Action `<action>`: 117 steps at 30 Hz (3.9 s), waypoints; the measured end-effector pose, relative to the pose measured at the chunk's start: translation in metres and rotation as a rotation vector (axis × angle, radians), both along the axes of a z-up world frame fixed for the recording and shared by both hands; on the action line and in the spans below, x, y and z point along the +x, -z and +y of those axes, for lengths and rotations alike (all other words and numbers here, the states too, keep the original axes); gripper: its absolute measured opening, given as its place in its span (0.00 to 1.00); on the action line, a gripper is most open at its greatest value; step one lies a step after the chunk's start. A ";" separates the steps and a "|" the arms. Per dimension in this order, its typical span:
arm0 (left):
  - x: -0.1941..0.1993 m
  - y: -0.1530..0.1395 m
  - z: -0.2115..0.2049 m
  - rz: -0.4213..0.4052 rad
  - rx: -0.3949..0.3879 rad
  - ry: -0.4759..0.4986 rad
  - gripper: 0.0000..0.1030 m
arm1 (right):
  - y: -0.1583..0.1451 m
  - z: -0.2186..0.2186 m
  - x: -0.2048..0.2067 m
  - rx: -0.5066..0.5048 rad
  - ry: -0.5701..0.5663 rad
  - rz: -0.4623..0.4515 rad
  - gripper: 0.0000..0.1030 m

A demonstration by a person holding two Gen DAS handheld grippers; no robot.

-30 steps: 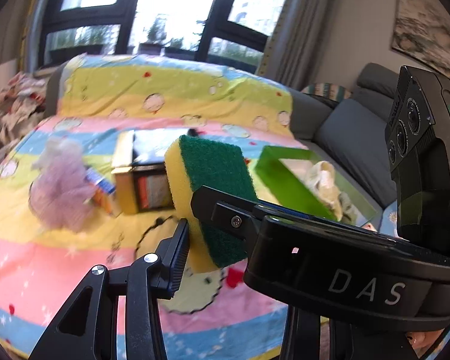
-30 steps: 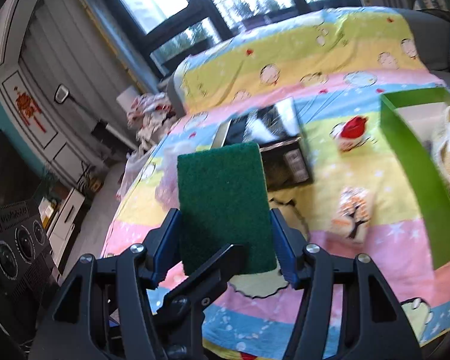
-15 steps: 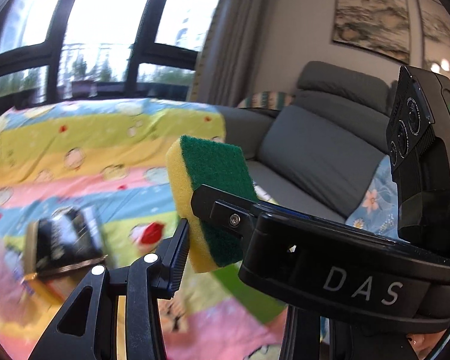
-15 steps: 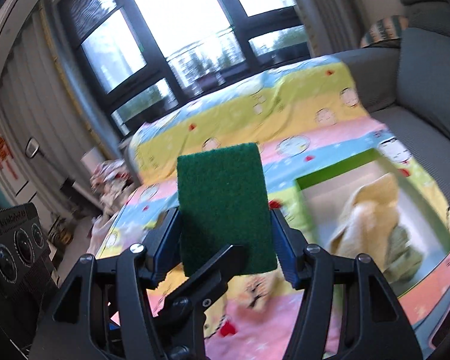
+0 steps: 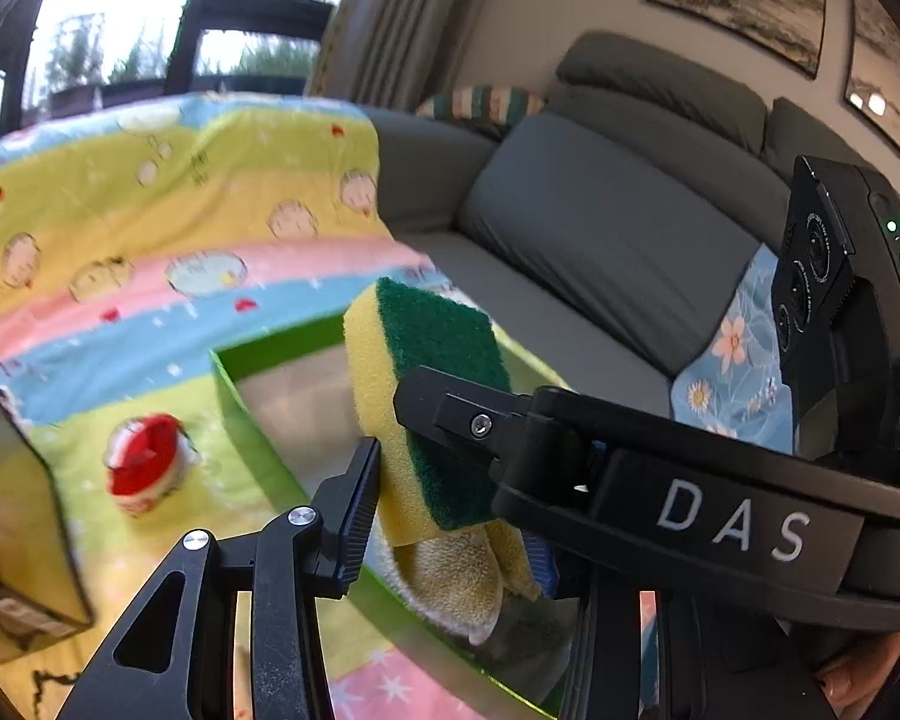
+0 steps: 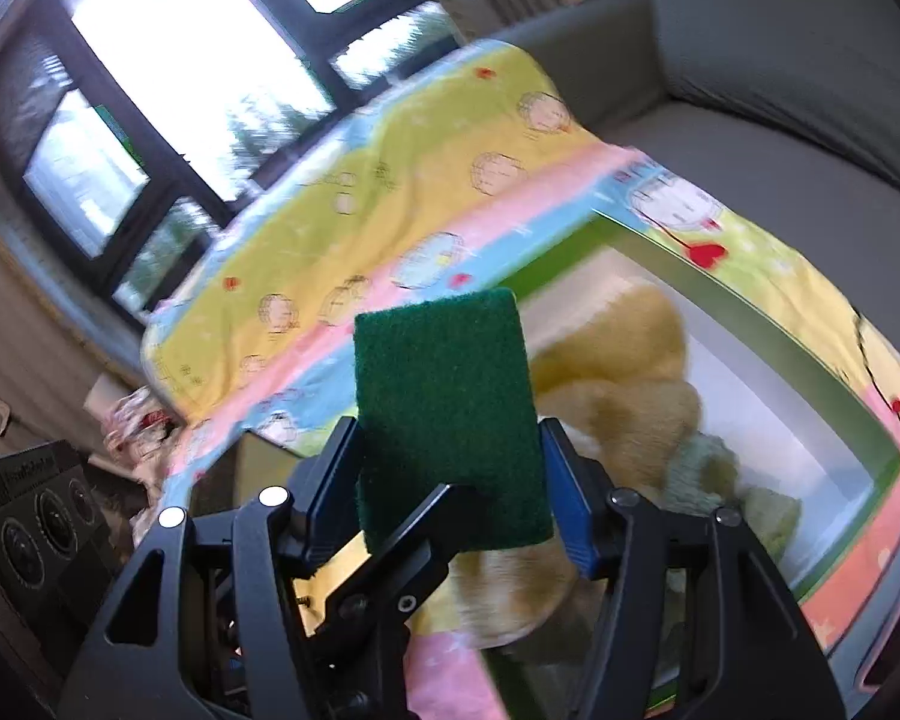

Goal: Organize soft objects
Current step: 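Carry the sponge over the green box with the right tool, then lower the sponge into the green box and open the right tool, then withdraw the right tool from the box toward the tissue pack, then grasp the tree-printed tissue pack with the right tool and lift it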

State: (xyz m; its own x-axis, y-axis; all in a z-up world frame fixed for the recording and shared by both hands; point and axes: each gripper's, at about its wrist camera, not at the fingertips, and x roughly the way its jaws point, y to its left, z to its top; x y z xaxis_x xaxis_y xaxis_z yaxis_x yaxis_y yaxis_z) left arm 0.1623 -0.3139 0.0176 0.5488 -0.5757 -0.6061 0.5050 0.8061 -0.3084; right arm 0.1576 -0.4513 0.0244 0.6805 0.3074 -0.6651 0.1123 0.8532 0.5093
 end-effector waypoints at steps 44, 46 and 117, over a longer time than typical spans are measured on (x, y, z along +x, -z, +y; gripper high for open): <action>-0.007 -0.016 0.031 0.075 0.060 -0.053 0.63 | 0.008 -0.034 -0.010 -0.064 0.174 0.032 0.84; -0.019 -0.027 0.047 0.057 0.050 -0.079 0.65 | 0.003 -0.034 -0.015 -0.063 0.167 0.008 0.86; -0.191 0.036 0.325 0.222 0.036 -0.832 0.84 | 0.074 0.276 -0.070 -0.306 -0.672 0.170 0.56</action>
State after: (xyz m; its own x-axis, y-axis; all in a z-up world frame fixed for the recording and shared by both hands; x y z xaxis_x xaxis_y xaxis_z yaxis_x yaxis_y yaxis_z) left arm -0.0282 0.0109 -0.0183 0.6503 -0.0173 -0.7595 -0.3234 0.8983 -0.2974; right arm 0.0880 -0.1752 -0.0498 0.2922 0.4042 -0.8667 -0.4258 0.8665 0.2606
